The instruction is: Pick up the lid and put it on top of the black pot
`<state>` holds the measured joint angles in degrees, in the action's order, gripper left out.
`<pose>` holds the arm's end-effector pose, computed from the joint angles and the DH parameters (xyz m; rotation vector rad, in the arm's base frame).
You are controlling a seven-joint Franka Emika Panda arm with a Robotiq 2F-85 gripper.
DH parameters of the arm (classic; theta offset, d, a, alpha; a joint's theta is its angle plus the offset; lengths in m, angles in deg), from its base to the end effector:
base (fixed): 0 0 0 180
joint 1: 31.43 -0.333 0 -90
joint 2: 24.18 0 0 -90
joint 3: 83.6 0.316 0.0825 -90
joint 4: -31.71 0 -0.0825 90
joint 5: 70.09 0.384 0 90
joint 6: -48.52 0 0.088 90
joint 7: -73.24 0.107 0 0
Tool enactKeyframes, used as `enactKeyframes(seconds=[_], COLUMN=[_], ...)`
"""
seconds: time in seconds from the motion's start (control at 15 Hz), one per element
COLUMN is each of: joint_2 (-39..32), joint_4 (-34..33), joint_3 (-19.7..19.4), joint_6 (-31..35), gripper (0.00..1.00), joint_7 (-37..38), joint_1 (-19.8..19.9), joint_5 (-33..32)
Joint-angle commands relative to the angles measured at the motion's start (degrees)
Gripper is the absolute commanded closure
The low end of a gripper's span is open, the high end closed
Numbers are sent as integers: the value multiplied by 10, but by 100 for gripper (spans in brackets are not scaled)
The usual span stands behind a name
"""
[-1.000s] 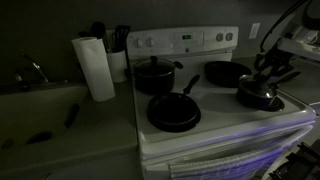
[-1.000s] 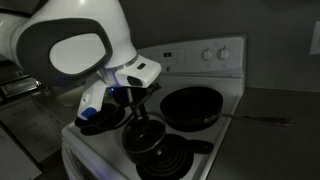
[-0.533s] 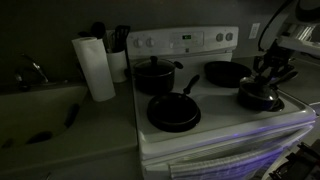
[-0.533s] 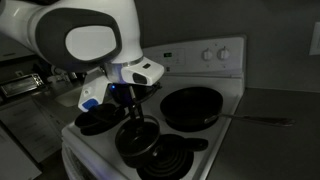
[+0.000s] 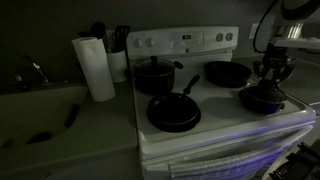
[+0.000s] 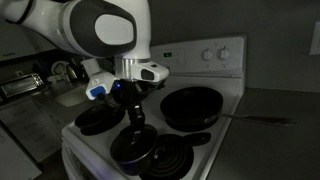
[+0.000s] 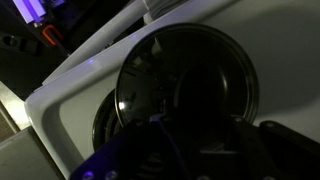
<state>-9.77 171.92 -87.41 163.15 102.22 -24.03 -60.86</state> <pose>0.4208 -0.0734 0.3804 -2.7755 1.1399 0.3281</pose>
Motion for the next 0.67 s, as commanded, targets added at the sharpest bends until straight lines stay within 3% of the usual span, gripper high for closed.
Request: enactKeyframes(seconds=[0.0, 0.6], joint_2=[-42, -54], joint_4=[-28, -24], joint_3=[5, 7], joint_6=[-20, 2], gripper=[86, 86], joint_7=[19, 97], joint_1=[10, 9], joint_5=[-36, -97])
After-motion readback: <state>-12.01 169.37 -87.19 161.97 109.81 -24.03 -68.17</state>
